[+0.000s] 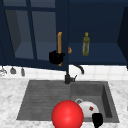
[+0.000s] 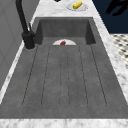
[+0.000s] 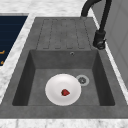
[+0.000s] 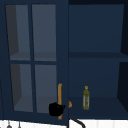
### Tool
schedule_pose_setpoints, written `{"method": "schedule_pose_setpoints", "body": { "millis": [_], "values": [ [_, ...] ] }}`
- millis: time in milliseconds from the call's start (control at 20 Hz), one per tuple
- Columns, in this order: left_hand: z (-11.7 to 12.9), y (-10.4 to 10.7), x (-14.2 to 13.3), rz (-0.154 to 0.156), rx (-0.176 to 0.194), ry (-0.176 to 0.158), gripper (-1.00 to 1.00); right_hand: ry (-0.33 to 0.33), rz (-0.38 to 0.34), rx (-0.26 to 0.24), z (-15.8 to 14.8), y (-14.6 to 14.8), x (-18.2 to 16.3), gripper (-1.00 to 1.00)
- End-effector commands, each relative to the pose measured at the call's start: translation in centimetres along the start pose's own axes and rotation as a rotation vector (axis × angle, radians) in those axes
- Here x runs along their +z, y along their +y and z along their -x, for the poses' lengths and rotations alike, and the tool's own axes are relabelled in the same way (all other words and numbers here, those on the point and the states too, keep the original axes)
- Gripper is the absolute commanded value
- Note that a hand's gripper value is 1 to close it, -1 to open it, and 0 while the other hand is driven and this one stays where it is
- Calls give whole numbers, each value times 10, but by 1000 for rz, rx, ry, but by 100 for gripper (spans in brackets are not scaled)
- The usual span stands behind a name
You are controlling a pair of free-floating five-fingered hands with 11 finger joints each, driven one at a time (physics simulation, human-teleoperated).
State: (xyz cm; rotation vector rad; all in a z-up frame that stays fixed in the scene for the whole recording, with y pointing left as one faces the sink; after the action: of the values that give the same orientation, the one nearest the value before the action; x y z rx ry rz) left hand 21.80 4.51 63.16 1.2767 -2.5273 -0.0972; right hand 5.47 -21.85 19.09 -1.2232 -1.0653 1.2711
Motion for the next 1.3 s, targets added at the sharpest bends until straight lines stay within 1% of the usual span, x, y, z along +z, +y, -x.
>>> {"method": "schedule_pose_setpoints", "body": {
  "millis": [0, 200, 300, 850, 1000, 1150, 1200, 1250],
  "values": [
    [28, 16, 12, -5, 2, 6, 100, 0, 0, 0, 0, 0, 0, 0],
    [28, 21, 12, -1, 11, -2, 100, 0, 0, 0, 0, 0, 0, 0],
    [28, 23, 17, 4, 16, -1, 100, 0, 0, 0, 0, 0, 0, 0],
    [27, 36, 23, 3, 48, -10, 100, 0, 0, 0, 0, 0, 0, 0],
    [26, 41, 22, 10, 57, -8, 100, 0, 0, 0, 0, 0, 0, 0],
    [19, 55, 24, 6, 68, -21, 100, 0, 0, 0, 0, 0, 0, 0],
    [15, 60, 25, 8, 72, -26, 100, 0, 0, 0, 0, 0, 0, 0],
    [9, 64, 25, 17, 71, -32, 100, 0, 0, 0, 0, 0, 0, 0]
  ]
}}
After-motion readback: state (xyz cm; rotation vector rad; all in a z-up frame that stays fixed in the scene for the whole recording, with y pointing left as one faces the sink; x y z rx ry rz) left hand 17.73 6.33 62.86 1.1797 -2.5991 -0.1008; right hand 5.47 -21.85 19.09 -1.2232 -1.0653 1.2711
